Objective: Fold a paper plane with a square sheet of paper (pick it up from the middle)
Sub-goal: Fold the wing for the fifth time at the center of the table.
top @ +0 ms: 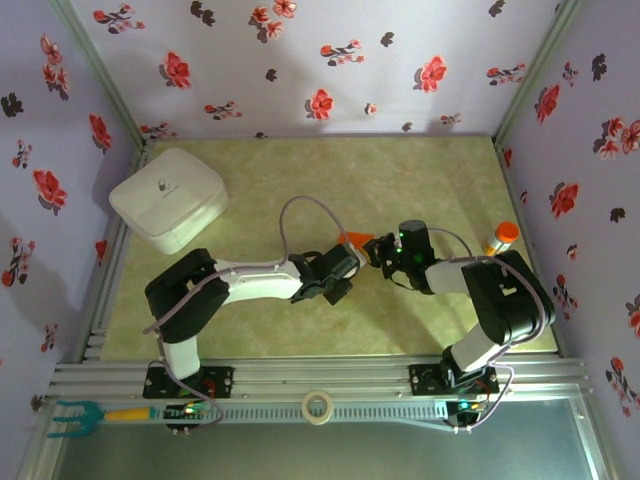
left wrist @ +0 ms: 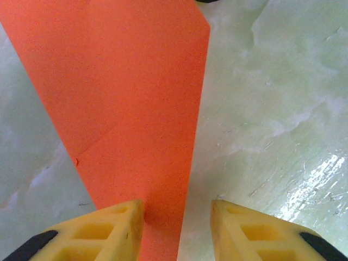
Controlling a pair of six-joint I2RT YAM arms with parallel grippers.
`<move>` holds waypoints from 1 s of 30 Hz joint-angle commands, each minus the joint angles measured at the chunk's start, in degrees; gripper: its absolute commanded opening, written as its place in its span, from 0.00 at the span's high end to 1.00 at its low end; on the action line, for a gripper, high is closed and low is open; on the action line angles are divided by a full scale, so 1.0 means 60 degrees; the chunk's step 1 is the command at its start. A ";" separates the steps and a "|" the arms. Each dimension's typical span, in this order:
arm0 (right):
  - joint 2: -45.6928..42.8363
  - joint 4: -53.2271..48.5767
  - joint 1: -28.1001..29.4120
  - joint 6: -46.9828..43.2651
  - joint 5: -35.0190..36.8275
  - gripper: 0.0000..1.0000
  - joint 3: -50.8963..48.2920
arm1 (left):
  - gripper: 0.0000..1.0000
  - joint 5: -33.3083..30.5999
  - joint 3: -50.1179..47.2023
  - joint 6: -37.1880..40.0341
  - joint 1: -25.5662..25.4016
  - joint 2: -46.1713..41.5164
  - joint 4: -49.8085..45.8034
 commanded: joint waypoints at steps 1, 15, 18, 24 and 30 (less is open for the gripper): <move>-0.0214 -0.0161 0.0096 0.0014 0.0142 1.00 0.0049 | 0.61 -0.0291 0.0201 0.0141 -0.0082 0.0138 -0.0246; -0.0200 -0.0162 0.0087 0.0009 0.0137 1.00 0.0049 | 0.69 -0.0360 0.0185 0.0233 -0.0087 0.0132 -0.0305; -0.0205 -0.0161 0.0092 0.0011 0.0131 1.00 0.0057 | 0.72 -0.0361 0.0185 0.0232 -0.0084 0.0110 -0.0349; -0.0222 -0.0175 0.0085 0.0008 0.0134 1.00 0.0063 | 0.73 -0.0433 0.0159 0.0220 -0.0082 0.0065 -0.0334; -0.0224 -0.0190 0.0087 0.0001 0.0131 1.00 0.0078 | 0.65 -0.0533 0.0159 0.0234 -0.0088 0.0066 -0.0380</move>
